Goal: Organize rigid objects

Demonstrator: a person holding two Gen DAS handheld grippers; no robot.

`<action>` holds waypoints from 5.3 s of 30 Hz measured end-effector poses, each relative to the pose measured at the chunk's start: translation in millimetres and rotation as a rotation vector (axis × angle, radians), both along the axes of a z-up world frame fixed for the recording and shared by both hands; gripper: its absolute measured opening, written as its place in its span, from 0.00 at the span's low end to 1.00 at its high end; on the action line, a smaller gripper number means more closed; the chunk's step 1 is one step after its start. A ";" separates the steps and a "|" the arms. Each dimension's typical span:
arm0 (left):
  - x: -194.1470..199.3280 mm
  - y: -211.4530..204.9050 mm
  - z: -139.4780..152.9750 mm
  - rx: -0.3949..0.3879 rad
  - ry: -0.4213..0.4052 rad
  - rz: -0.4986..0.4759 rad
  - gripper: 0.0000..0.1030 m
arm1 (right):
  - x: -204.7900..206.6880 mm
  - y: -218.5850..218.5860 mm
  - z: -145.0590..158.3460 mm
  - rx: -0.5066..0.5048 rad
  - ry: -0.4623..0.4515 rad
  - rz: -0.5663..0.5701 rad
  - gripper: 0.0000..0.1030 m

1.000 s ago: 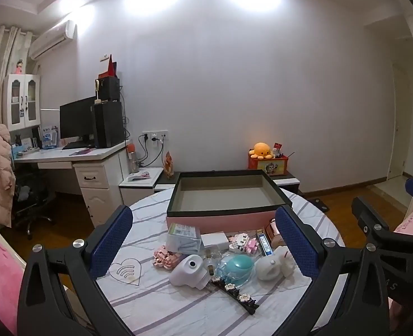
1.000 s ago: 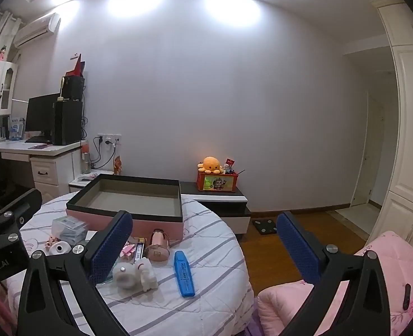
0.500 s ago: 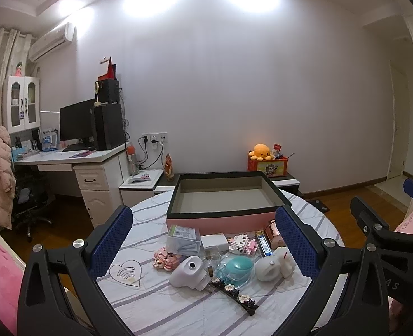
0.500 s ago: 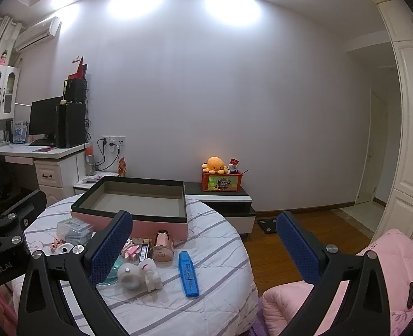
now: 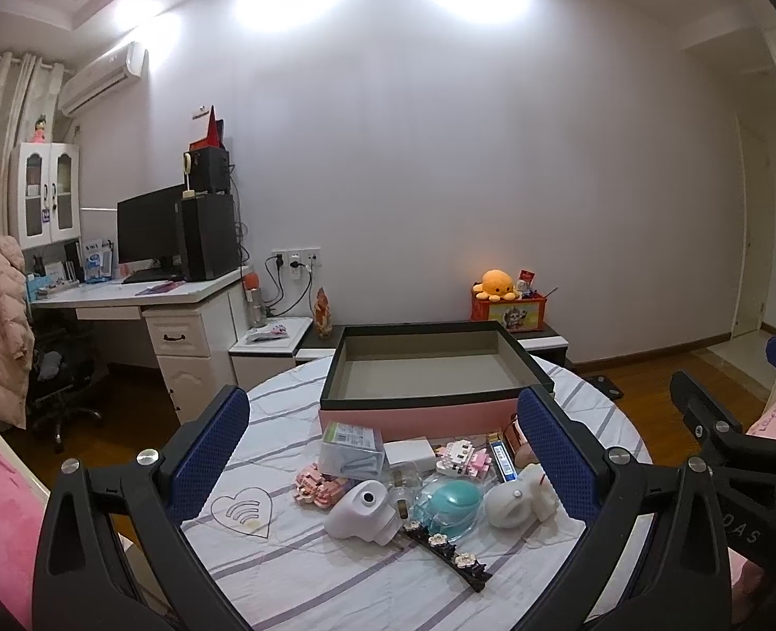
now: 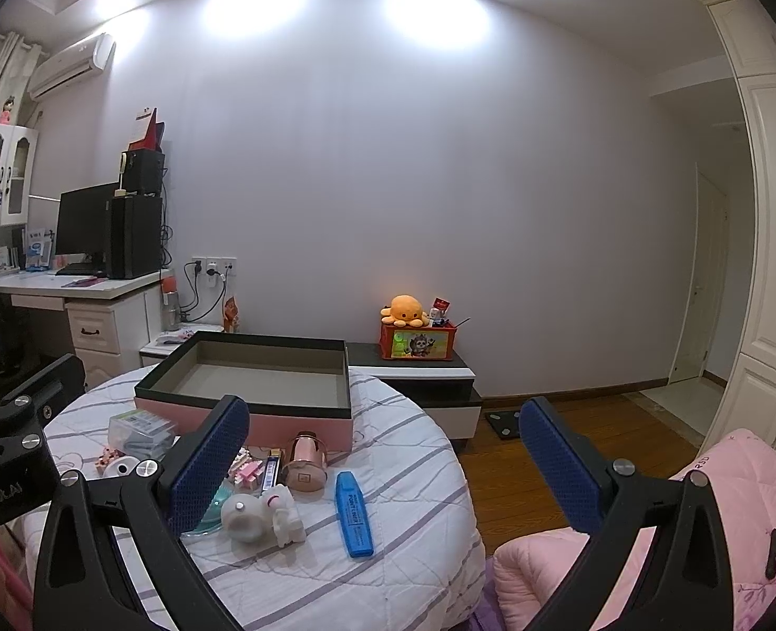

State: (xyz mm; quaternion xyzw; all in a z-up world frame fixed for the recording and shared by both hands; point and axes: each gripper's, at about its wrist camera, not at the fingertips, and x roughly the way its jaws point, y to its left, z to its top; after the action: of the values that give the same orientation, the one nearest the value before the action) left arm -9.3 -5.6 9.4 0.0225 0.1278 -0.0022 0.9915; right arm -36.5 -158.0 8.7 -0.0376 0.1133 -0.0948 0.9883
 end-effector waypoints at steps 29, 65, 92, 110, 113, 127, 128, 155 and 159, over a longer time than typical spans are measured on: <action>-2.1 0.6 -0.6 0.004 -0.004 0.004 1.00 | 0.5 -1.2 0.8 -0.011 0.009 0.003 1.00; 15.6 2.6 -13.9 0.019 0.130 -0.011 1.00 | 6.9 -8.1 -3.3 -0.002 0.109 -0.019 1.00; 58.7 24.9 -88.2 0.018 0.418 0.012 1.00 | 57.6 -8.0 -75.1 0.047 0.416 0.037 1.00; 151.8 24.1 -72.2 0.065 0.463 0.053 1.00 | 145.3 -22.0 -59.4 0.039 0.435 0.020 1.00; 175.6 27.0 -75.3 0.072 0.518 0.055 1.00 | 164.5 -18.2 -62.2 0.025 0.457 0.026 1.00; 229.0 40.3 -122.9 0.092 0.744 0.083 1.00 | 247.0 -16.6 -115.3 0.142 0.704 0.176 0.90; 231.2 41.2 -126.3 0.083 0.757 0.079 1.00 | 249.2 -17.9 -119.6 0.158 0.716 0.181 0.89; 216.8 46.7 -115.6 0.063 0.735 0.053 0.60 | 240.4 -7.9 -102.3 0.152 0.681 0.252 0.47; 210.1 44.8 -108.7 0.076 0.698 0.058 0.60 | 231.4 -6.5 -92.2 0.144 0.647 0.242 0.47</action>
State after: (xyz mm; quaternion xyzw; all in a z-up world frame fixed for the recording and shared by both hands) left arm 200.8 39.2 -99.3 0.0536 0.4597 0.0233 0.8862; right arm 194.9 -164.5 -83.5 -0.0089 0.4214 0.0482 0.9055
